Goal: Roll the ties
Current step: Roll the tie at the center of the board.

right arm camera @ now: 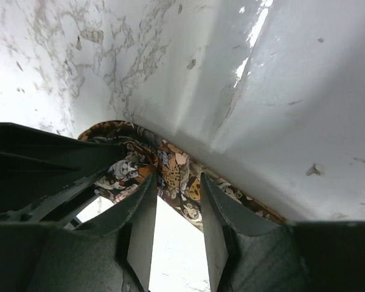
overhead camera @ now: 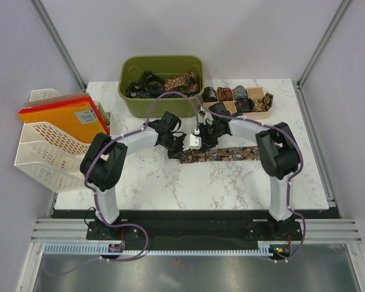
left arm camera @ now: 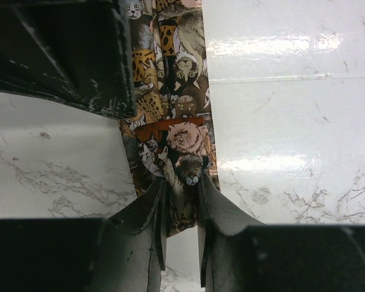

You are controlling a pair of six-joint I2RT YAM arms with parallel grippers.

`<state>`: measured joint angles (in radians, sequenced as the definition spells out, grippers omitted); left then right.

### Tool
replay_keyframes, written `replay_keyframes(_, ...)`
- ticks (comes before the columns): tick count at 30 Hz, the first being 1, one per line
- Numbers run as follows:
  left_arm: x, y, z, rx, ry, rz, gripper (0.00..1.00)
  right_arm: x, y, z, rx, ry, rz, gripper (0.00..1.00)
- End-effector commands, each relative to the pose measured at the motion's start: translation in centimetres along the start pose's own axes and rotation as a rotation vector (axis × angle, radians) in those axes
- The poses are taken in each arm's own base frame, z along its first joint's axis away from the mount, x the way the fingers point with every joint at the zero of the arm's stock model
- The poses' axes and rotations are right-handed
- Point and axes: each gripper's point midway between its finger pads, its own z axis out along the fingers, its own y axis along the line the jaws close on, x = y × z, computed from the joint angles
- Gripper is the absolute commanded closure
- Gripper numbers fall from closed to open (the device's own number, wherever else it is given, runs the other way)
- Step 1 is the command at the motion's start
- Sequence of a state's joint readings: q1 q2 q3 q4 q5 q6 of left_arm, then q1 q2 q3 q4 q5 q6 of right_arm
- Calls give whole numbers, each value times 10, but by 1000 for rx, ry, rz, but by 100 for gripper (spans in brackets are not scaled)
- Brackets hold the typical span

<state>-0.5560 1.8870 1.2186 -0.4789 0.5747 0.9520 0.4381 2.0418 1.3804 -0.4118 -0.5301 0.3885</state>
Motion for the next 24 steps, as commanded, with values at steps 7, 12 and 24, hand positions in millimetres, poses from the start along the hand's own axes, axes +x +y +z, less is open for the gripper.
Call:
replay_keyframes(7,3,-1,-4,-21,14,19,92,21,-24,16,142,91,-118,69)
replay_keyframes(12,-2,3,-11,-47,-22,18,94,13,-19,14,131,72,-139,95)
replay_keyframes(24,-8,5,-17,-62,-67,21,96,-2,7,-1,54,22,-174,87)
